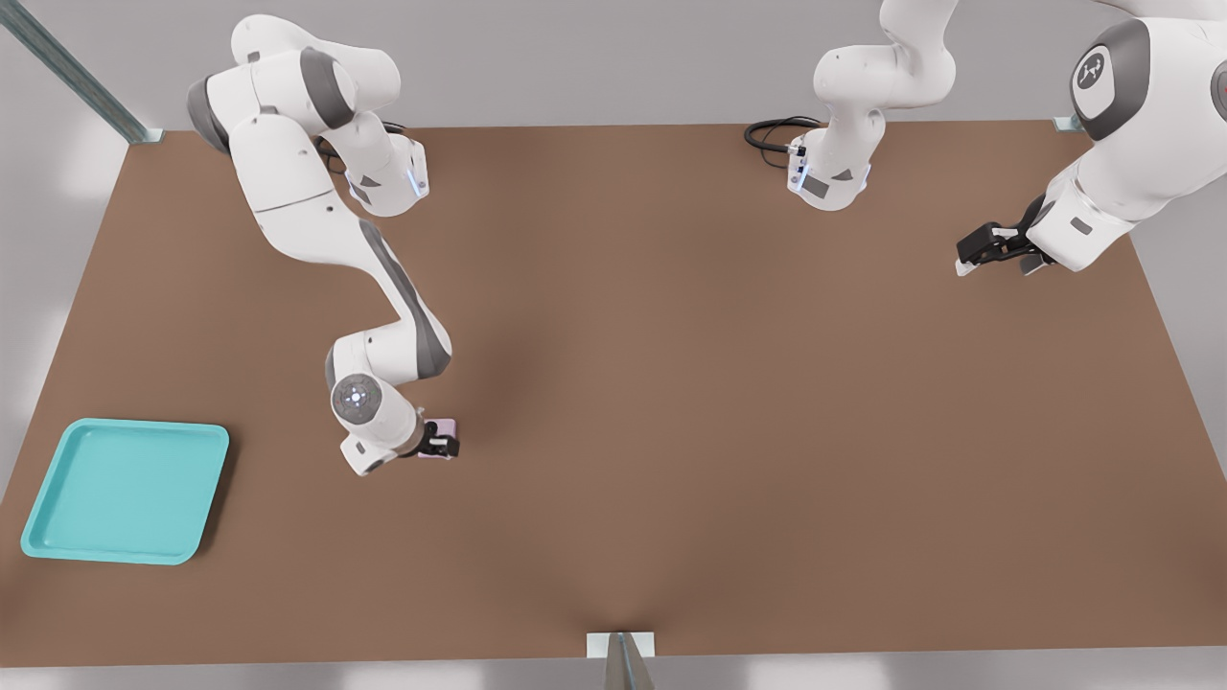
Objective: Keep left arm still and place phone on the tray with right arm
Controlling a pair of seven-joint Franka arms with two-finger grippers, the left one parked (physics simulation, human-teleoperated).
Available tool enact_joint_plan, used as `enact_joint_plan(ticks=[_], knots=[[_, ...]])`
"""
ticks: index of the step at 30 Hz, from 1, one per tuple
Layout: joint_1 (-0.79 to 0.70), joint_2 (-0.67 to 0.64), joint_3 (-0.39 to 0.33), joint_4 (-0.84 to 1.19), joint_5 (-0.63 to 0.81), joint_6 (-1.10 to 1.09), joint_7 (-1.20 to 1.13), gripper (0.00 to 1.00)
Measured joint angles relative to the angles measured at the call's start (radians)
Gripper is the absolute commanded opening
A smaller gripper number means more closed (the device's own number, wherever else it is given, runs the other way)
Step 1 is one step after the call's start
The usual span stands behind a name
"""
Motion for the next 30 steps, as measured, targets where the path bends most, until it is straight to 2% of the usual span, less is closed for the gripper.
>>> enact_joint_plan(ticks=[11,30], knots=[[0.007,-0.035,0.021,-0.075,0.000,-0.002,0.001,1.00],[-0.001,0.028,0.012,-0.076,-0.005,0.053,-0.019,1.00]])
